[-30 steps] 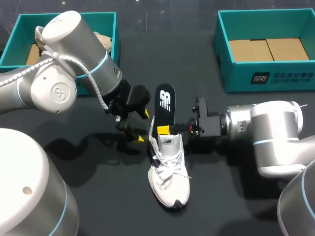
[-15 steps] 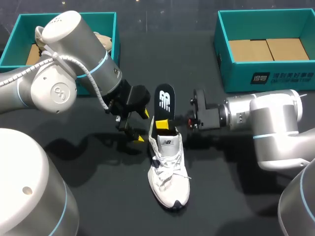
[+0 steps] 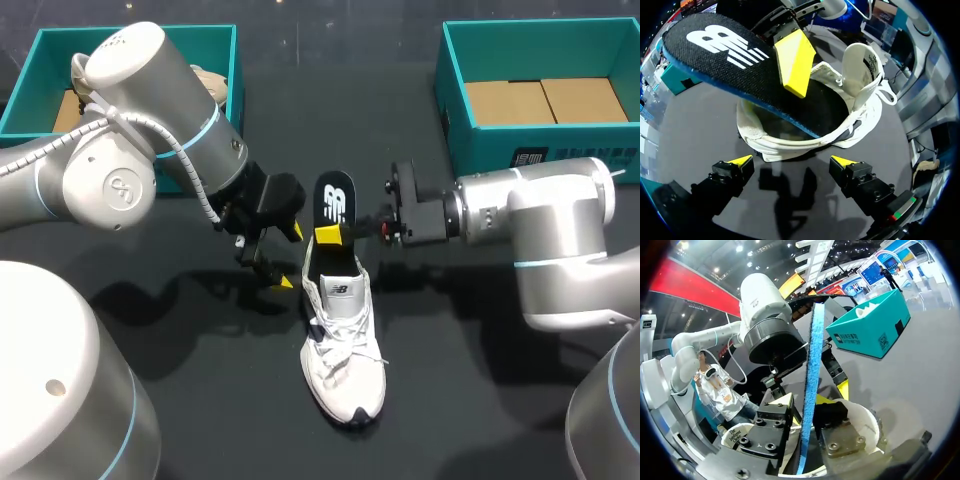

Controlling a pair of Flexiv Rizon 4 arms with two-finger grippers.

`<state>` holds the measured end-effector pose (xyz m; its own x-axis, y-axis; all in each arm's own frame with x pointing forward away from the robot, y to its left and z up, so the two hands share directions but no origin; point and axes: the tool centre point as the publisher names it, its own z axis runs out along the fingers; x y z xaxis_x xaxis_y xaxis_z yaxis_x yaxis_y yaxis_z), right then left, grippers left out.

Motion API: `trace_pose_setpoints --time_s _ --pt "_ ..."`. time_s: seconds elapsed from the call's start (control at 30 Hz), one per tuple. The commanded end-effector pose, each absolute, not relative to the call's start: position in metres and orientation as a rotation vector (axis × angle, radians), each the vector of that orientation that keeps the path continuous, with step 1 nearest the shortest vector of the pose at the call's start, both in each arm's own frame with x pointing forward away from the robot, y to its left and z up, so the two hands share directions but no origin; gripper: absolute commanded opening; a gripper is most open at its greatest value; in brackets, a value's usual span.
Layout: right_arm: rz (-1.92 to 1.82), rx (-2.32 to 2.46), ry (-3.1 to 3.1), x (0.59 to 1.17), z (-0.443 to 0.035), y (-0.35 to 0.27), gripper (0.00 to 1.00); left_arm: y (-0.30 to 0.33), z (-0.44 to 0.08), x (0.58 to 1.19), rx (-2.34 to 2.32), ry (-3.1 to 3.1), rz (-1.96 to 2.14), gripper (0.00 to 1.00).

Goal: Take the shoe out of the shoebox, open the shoe tongue, remove and reinsert the insole, then place the shoe into the shoebox

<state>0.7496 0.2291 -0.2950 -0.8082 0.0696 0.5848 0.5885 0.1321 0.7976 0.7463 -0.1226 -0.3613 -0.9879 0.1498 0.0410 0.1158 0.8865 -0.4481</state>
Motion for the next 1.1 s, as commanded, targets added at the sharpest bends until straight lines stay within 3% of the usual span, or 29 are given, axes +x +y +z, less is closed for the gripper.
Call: trace_pose_setpoints --time_s 0.03,0.97,1.0,1.07,1.1 --pt "-1.704 -0.631 -2.006 0.754 -0.295 0.229 0.0 -0.124 -0.363 0.747 -0.211 -2.979 0.699 1.0" --pt "-1.586 -0.788 -1.893 0.721 -0.334 0.229 0.0 -0.124 -0.363 0.747 -0.211 -2.979 0.699 1.0" --pt "-1.587 -0.781 -1.903 0.722 -0.332 0.23 0.03 -0.124 -0.363 0.747 -0.211 -2.979 0.699 1.0" --pt "-1.592 -0.768 -1.917 0.724 -0.328 0.231 0.32 -0.124 -0.363 0.747 -0.211 -2.979 0.699 1.0" --pt "-1.594 -0.759 -1.925 0.725 -0.327 0.231 0.35 -0.124 -0.363 0.747 -0.211 -2.979 0.699 1.0"
